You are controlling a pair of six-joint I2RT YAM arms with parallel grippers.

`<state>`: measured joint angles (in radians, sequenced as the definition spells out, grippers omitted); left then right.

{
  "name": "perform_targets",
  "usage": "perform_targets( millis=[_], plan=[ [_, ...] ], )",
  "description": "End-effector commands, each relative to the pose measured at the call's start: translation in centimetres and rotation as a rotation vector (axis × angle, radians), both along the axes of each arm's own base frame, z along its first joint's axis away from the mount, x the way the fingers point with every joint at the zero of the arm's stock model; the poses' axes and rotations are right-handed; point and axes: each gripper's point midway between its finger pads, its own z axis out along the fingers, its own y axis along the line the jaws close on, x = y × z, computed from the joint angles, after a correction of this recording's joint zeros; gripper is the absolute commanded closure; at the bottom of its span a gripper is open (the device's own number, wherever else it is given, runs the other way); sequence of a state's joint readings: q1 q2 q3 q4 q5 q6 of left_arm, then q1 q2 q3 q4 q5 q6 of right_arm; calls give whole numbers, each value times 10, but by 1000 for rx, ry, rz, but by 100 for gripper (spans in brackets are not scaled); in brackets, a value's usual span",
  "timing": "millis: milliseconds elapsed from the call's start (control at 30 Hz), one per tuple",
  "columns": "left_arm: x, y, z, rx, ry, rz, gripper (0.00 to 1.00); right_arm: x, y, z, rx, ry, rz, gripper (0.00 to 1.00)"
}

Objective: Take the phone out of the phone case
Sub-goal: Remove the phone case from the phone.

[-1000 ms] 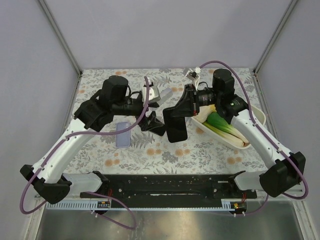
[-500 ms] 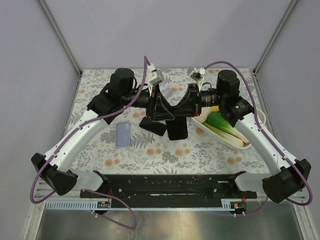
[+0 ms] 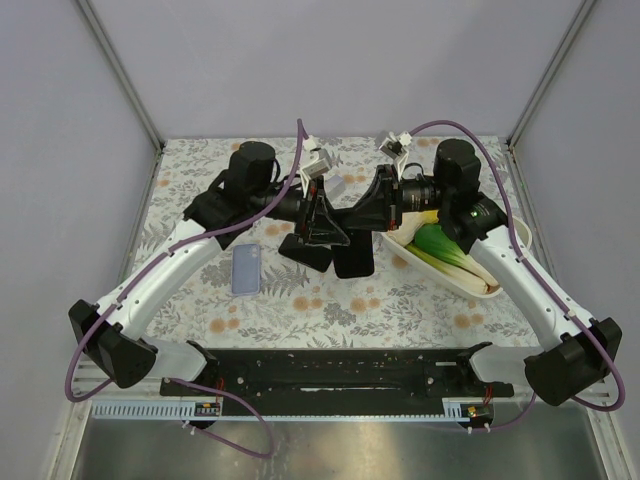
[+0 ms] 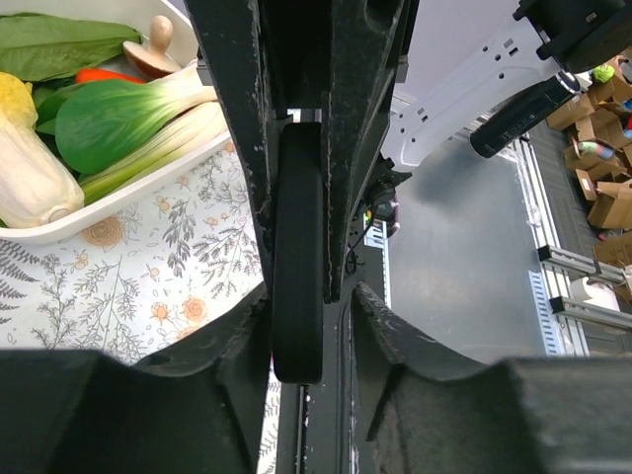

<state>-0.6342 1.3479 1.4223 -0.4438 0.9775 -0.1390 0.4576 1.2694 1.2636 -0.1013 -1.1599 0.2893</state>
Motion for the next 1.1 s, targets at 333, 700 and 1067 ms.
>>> perform_targets(
  millis=[333, 700, 1067],
  plan=[
    [-9, -6, 22, -73, -48, -68, 100, -3, 1, 24, 54, -88, -9, 100],
    [-11, -4, 22, -90, -75, -67, 100, 12, -4, 19, 8, -111, -128, 41],
    [-9, 27, 35, -106, -148, -37, 100, 43, -23, 9, -79, -154, -328, 23]
  ],
)
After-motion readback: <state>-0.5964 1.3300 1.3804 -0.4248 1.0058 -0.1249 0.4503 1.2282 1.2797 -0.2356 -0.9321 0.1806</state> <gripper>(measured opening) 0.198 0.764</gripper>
